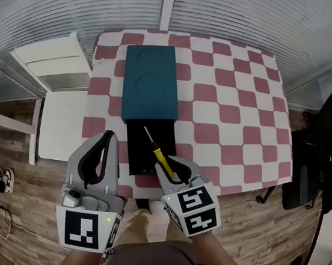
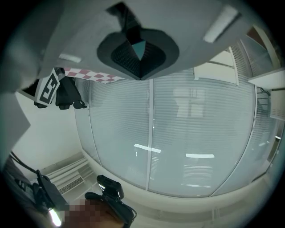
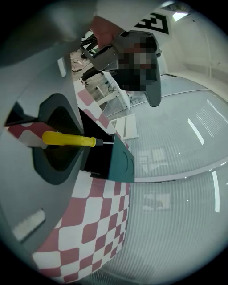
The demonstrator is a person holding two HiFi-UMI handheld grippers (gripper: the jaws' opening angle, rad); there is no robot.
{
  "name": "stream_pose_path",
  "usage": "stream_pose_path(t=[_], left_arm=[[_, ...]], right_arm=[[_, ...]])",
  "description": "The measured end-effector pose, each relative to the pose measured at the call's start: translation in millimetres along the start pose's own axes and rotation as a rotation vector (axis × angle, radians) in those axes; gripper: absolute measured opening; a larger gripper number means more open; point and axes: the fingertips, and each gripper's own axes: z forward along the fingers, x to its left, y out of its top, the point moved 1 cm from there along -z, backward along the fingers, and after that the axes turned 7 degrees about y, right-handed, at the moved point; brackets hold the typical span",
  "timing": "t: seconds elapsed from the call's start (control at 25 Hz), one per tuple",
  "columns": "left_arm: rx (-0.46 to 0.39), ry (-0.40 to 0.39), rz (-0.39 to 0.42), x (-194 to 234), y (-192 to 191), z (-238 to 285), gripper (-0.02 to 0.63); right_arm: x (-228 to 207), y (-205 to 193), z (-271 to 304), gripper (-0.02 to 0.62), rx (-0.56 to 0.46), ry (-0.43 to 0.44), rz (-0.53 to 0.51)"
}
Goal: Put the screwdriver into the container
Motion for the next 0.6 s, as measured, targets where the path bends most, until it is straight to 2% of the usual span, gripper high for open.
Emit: stream_pose_path(t=[0.28, 0.6], left_arm=[[0.028, 0.019, -0.018, 18.5, -10.9, 16.1, 0.0], [0.05, 0.03, -0.038, 30.2, -17.4, 29.9, 0.0]], right_arm=[[-9.6, 1.3, 23.0, 0.1, 0.078, 0.01, -0.001], [-8.8, 4.7, 39.1, 0.103, 0.168, 0.035, -0.053]])
